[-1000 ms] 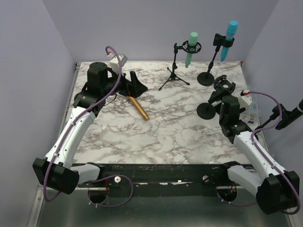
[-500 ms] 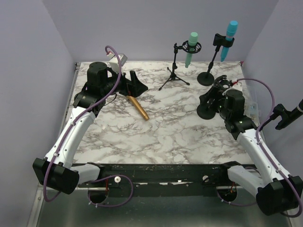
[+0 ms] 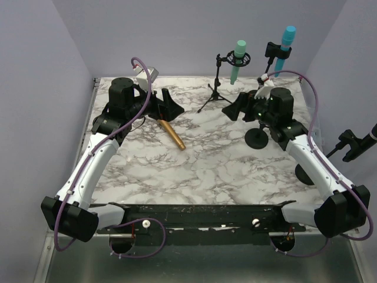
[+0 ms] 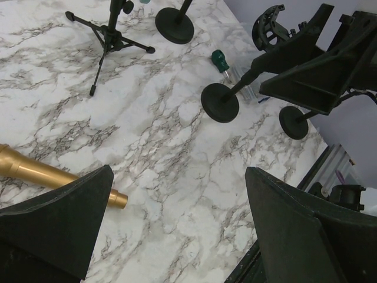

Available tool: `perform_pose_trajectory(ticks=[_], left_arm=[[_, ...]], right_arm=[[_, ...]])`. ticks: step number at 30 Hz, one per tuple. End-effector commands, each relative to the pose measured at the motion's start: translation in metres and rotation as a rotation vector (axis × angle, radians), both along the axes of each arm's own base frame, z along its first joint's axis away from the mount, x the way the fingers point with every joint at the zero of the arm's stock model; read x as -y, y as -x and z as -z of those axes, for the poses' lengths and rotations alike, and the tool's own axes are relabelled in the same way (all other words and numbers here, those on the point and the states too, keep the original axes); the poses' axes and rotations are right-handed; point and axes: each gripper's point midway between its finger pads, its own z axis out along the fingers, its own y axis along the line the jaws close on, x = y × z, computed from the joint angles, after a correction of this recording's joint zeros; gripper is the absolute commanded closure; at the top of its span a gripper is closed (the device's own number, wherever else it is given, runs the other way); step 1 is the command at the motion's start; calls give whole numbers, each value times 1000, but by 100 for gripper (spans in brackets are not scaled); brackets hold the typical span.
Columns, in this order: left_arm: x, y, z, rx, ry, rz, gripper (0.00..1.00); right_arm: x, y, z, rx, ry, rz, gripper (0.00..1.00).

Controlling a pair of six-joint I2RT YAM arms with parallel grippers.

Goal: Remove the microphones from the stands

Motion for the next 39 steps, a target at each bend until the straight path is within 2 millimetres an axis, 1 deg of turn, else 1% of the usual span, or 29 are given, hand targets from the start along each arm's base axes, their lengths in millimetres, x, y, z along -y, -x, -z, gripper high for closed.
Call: perform_pose_trajectory(ticks=[1, 3, 4, 6, 8, 9, 11, 12, 13, 14, 15, 16, 17, 20, 22, 27, 30, 32, 33, 36, 39], left_arm=[[3, 2, 0, 5, 9, 23, 3], [3, 2, 0, 7, 8, 21, 3], [2, 2, 0, 8, 8, 20, 3], [3, 2, -1, 9, 8, 21, 3], [3, 2, 0, 7, 8, 24, 3], [3, 2, 0, 8, 9, 23, 3], [2, 2, 0, 8, 6, 20, 3], [2, 2, 0, 9, 5, 18, 3], [2, 2, 0, 9, 3, 16, 3], [2, 2, -1, 11, 2, 17, 3], [1, 2, -1, 11, 2, 16, 3], [1, 2, -1, 11, 1, 16, 3], [1, 2, -1, 12, 2, 17, 3], [3, 5, -5, 14, 13, 32, 3], [3, 6, -6, 19, 16, 35, 3], [3, 7, -8, 25, 15, 33, 3], [4, 7, -7, 20, 17, 39, 3], [4, 7, -7, 18, 17, 39, 3], [3, 7, -7, 17, 17, 38, 3], [3, 6, -6, 16, 16, 37, 3], [3, 5, -5, 15, 14, 34, 3]], right_arm=[[-18, -33, -27, 105, 62, 100, 0], [-7, -56, -33, 106, 61, 236, 0], [3, -70, -37, 112, 71, 321, 0], [12, -93, -46, 153, 94, 405, 0], [15, -115, -58, 229, 134, 443, 0], [21, -128, -67, 269, 160, 487, 0], [37, -150, -78, 302, 198, 611, 0], [43, -159, -88, 321, 204, 659, 0], [45, -171, -90, 328, 213, 673, 0], [43, -180, -99, 348, 216, 665, 0], [40, -192, -97, 346, 230, 659, 0], [37, -202, -101, 351, 237, 661, 0], [36, -210, -105, 359, 237, 658, 2], [36, -233, -109, 375, 234, 661, 9], [39, -244, -106, 379, 248, 681, 9], [39, -261, -99, 406, 285, 675, 9], [39, -268, -93, 405, 306, 679, 14], [41, -270, -87, 397, 315, 686, 22], [42, -270, -84, 393, 319, 690, 25], [43, -272, -79, 395, 324, 685, 26], [45, -275, -79, 400, 342, 691, 29]])
